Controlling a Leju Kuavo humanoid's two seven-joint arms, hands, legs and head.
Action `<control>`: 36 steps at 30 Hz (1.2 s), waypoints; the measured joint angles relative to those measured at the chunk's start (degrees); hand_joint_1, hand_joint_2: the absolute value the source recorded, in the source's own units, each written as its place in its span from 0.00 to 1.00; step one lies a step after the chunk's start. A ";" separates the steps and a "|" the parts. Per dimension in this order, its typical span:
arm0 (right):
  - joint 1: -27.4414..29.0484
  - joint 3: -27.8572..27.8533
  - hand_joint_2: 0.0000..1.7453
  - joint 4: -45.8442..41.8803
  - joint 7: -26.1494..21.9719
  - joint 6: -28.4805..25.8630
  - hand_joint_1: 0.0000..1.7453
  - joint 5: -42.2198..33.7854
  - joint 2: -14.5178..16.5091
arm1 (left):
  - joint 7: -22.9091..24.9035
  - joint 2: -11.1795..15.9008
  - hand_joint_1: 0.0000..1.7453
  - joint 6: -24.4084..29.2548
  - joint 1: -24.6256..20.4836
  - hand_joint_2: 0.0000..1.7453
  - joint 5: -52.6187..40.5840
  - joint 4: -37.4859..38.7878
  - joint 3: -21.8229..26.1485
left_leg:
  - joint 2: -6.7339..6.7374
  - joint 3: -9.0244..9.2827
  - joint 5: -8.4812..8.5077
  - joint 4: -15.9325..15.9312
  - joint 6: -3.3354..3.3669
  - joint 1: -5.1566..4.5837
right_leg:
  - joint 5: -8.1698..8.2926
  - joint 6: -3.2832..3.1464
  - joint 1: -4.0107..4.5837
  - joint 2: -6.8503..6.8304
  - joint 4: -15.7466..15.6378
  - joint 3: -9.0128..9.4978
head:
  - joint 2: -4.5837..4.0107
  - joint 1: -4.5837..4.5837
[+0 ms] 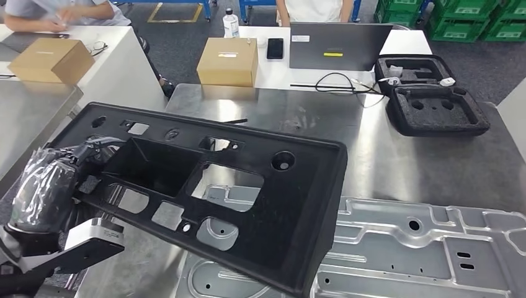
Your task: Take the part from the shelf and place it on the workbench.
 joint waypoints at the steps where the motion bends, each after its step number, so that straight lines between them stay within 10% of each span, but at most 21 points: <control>1: -0.02 -0.01 1.00 0.01 0.02 -0.03 0.00 0.00 -0.04 | -0.02 0.09 1.00 -0.09 -0.05 1.00 0.00 0.01 -0.09 | -0.01 0.31 0.35 -0.78 0.06 0.26 | -0.06 0.16 0.03 0.00 -0.20 -0.03 | 0.00 0.01; 3: -0.13 -0.01 1.00 0.01 -0.04 -0.11 0.00 -0.01 -0.12 | -0.04 0.13 1.00 -0.36 -0.16 1.00 0.01 0.02 -0.24 | 0.02 1.24 0.98 -2.82 0.01 0.86 | -1.63 0.75 0.25 -0.22 1.25 -0.72 | 0.00 0.10; 7: -0.24 0.00 1.00 0.01 -0.12 -0.16 0.00 -0.01 -0.25 | -0.05 0.12 1.00 -0.92 -0.06 1.00 0.03 0.33 -0.91 | 0.51 1.85 1.06 -3.85 -0.28 1.94 | -9.11 2.25 -0.14 -0.69 15.77 -6.46 | 0.00 0.23; 9: -0.27 0.00 1.00 0.01 -0.12 -0.18 0.00 -0.01 -0.34 | -0.05 0.09 1.00 -0.94 -0.03 1.00 0.03 0.52 -1.32 | 0.58 1.71 0.79 -3.35 -0.77 2.62 | -7.62 3.24 -0.77 -0.89 15.88 -6.01 | 0.00 0.23; 12: -0.36 -0.01 1.00 0.02 -0.20 -0.27 0.00 -0.01 -0.43 | -0.05 0.09 1.00 -0.98 -0.11 1.00 0.04 0.59 -1.57 | 0.45 0.97 -0.28 -1.39 -2.49 3.54 | -2.49 4.75 -1.75 -1.04 4.39 0.17 | 0.00 0.29; 17: -0.59 -0.01 1.00 0.05 -0.30 -0.32 0.00 -0.01 -0.37 | -0.05 0.16 1.00 -1.11 -0.23 1.00 0.26 0.63 -1.86 | 0.43 -0.69 -0.91 0.81 -4.36 3.58 | -1.76 3.13 -1.91 -0.53 2.01 0.50 | 0.00 0.22; 23: -0.81 -0.01 1.00 0.05 -0.31 -0.32 0.00 -0.01 -0.36 | -0.05 0.17 1.00 -1.16 -0.25 1.00 0.35 0.82 -2.15 | 0.45 -7.52 -11.18 19.72 -4.86 3.65 | -0.84 1.12 -1.24 -0.89 1.90 -0.66 | 0.00 -0.01; 29: -1.09 -0.01 1.00 0.05 -0.33 -0.32 0.00 -0.01 -0.22 | -0.10 0.22 1.00 -1.20 -0.80 1.00 0.37 0.90 -2.45 | 0.59 3.94 -4.64 0.90 -1.47 1.71 | 0.28 0.50 -0.29 -0.89 1.71 -1.15 | 0.00 -0.02; 33: -1.14 -0.01 1.00 0.05 -0.34 -0.31 0.00 0.01 -0.27 | -0.20 0.30 1.00 -1.91 -1.06 1.00 0.76 0.90 -2.61 | 0.65 3.85 -3.20 -0.82 -1.67 1.74 | -0.15 1.66 -0.40 -1.15 2.39 -1.73 | 0.00 0.05; 36: -1.12 -0.01 1.00 0.05 -0.40 -0.22 0.00 0.13 -0.36 | -0.03 0.30 1.00 -2.81 -1.20 1.00 1.43 0.90 -2.93 | 0.67 2.88 -1.78 -1.33 -1.47 2.01 | -7.06 2.02 -0.29 -1.21 12.46 -5.58 | 0.00 0.25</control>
